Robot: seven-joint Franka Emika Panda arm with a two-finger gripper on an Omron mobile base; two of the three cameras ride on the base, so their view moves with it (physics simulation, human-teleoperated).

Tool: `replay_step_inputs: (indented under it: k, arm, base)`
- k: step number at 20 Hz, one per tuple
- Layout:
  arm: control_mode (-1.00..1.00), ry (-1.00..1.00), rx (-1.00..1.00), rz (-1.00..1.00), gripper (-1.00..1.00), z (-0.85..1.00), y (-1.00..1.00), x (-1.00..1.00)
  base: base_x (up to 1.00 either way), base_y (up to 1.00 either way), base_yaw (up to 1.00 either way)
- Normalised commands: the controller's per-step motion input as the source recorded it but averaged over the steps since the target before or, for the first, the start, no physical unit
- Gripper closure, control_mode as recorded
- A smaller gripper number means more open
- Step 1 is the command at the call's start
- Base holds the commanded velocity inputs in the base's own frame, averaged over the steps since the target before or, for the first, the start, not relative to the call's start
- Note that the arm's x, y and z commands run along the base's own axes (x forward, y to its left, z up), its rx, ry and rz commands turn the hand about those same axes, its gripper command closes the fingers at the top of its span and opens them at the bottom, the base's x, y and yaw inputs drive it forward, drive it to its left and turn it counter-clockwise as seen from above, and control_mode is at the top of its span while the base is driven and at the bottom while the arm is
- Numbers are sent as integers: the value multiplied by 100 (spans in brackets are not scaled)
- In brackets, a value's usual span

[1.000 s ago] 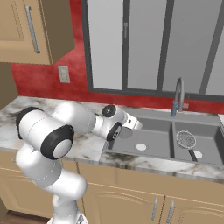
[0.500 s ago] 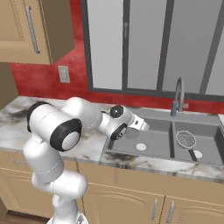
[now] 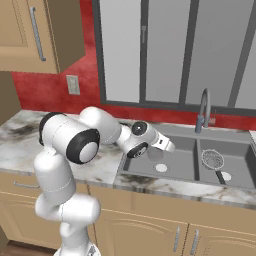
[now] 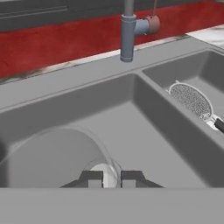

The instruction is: Place the glass cup in the left basin and the strainer in the right basin of the sink.

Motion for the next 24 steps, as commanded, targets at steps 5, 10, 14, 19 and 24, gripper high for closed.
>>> replay_step_inputs:
  k: [5,10,14,19,24]
  arm:
    - [-100,-6,0,0,100,-27,-22,0]
    - [-100,-11,0,0,100,-32,-17,0]
    - [-100,-12,2,0,100,-53,-9,0]
    - [-100,-12,3,0,100,-67,-3,0]
    - [-100,-11,2,0,100,-71,-1,-1]
  base:
    - [0,0,0]
    - [0,0,0]
    - [0,0,0]
    - [0,0,0]
    - [0,0,0]
